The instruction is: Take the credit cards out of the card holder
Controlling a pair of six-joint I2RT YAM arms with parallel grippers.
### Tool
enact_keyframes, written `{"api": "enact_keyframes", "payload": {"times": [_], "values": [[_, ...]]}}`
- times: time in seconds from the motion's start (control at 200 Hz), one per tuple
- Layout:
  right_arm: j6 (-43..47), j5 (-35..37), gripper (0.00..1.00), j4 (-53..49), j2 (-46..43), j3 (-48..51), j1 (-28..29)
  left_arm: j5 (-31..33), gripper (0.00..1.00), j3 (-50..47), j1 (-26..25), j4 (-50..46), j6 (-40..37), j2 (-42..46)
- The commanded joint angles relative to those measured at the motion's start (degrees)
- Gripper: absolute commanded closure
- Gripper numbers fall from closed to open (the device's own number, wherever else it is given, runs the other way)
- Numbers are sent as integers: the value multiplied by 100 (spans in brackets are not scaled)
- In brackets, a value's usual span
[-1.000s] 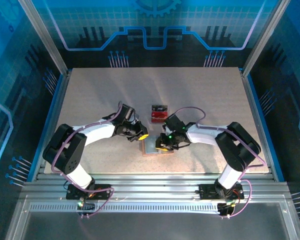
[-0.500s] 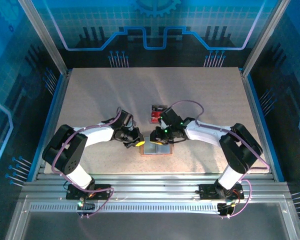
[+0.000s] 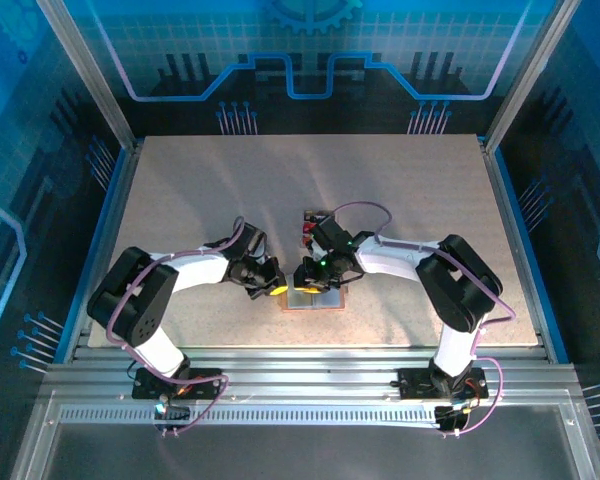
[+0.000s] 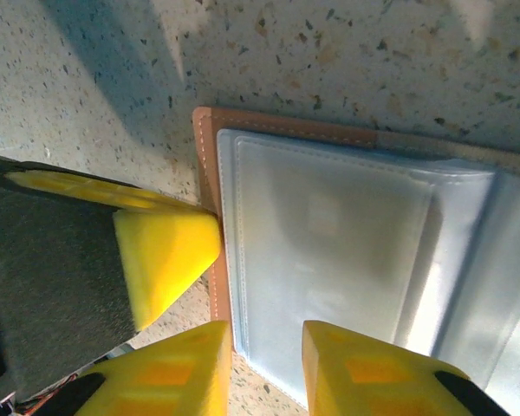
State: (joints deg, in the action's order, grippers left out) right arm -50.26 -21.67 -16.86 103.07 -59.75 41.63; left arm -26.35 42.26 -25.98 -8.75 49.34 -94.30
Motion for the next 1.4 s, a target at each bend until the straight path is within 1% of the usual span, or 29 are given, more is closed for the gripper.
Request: {"api": "enact_keyframes", "payload": {"times": [0.0,0.945,1.111,1.216,1.396], "values": [[131,-24,71,-239,106,-151,65,82,96,-79,23,-138,-104,-85],[183,-85,71,16,9,285,-215,135,96,48,26,-302,-153,-159],[188,-64,71,44,-118,382,-277,156,96,67,23,-330,-161,-144],[151,-130,71,196,-184,502,-335,170,96,82,23,-344,-168,-128],[-44,-369,71,751,-190,781,-383,179,96,132,24,-390,-188,-115]]}}
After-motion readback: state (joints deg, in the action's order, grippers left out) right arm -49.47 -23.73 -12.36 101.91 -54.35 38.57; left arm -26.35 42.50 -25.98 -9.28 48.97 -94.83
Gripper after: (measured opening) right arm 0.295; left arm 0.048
